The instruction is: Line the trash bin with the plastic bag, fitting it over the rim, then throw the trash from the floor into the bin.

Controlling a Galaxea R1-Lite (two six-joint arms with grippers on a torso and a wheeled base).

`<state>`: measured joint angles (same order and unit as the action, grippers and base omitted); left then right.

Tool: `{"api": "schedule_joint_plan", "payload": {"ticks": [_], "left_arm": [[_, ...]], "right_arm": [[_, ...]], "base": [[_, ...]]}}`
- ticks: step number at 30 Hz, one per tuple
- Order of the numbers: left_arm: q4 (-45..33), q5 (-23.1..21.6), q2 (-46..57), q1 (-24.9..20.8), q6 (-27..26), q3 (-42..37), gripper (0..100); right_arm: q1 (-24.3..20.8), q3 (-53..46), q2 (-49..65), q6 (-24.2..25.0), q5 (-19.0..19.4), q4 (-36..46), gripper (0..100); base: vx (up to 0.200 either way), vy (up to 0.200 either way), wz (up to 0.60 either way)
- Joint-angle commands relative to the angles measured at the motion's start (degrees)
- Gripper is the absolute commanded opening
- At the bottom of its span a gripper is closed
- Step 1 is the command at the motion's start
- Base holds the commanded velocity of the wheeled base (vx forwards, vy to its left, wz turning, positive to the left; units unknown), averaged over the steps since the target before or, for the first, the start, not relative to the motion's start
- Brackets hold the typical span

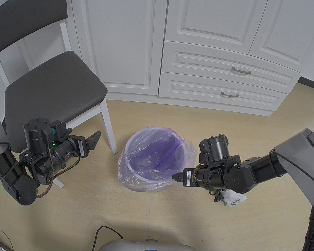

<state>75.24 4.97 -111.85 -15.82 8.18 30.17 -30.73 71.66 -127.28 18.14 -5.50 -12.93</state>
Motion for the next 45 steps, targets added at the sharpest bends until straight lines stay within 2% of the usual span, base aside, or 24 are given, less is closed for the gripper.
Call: {"api": "schedule_joint_plan", "payload": {"ticks": [1,4,6,10,15,19,27,35,36,45], "left_arm": [[1.93,4.08,-0.30,-0.52,0.43,-6.00,100],[3.07,6.72,-0.56,0.09,0.70,-7.41,100],[6.76,9.44,-0.65,0.71,1.58,-9.08,100],[9.66,12.34,-0.48,1.23,1.58,-11.71,100],[9.93,14.71,-0.30,1.76,1.58,-12.51,100],[11.68,15.07,-0.12,1.94,1.40,-12.51,100],[11.86,15.07,-0.04,2.55,1.31,-12.33,100],[11.86,15.07,0.23,3.26,1.40,-12.33,100],[11.86,15.07,0.23,3.34,1.40,-12.24,100],[12.47,15.07,0.23,3.78,1.49,-11.98,100]], "right_arm": [[-5.48,-1.08,1.95,-2.85,-0.04,-5.96,100],[-7.06,-0.11,0.28,-2.93,-1.09,-4.47,100],[-7.85,1.91,-1.83,-4.34,-1.97,-4.12,100],[-6.88,3.67,-2.97,-8.12,-2.59,-1.66,100],[-4.69,5.60,-8.51,-8.74,-4.35,-2.45,100],[-3.63,9.12,-12.11,-9.17,-4.52,-6.23,100],[-4.42,13.77,-15.01,-8.91,-3.91,-6.67,100],[-4.60,13.16,-15.10,-8.74,-3.99,-9.65,100],[-4.60,12.54,-14.84,-8.82,-4.08,-10.36,0],[-5.83,7.71,-10.44,-9.79,-3.99,-10.27,0]], "base": [[0.000,0.000,0.00],[0.000,0.000,0.00],[0.000,0.000,0.00],[0.000,0.000,0.00],[0.000,0.000,0.00],[0.000,0.000,0.00],[0.000,0.000,0.00],[0.000,0.000,0.00],[0.000,0.000,0.00],[0.000,0.000,0.00]]}}
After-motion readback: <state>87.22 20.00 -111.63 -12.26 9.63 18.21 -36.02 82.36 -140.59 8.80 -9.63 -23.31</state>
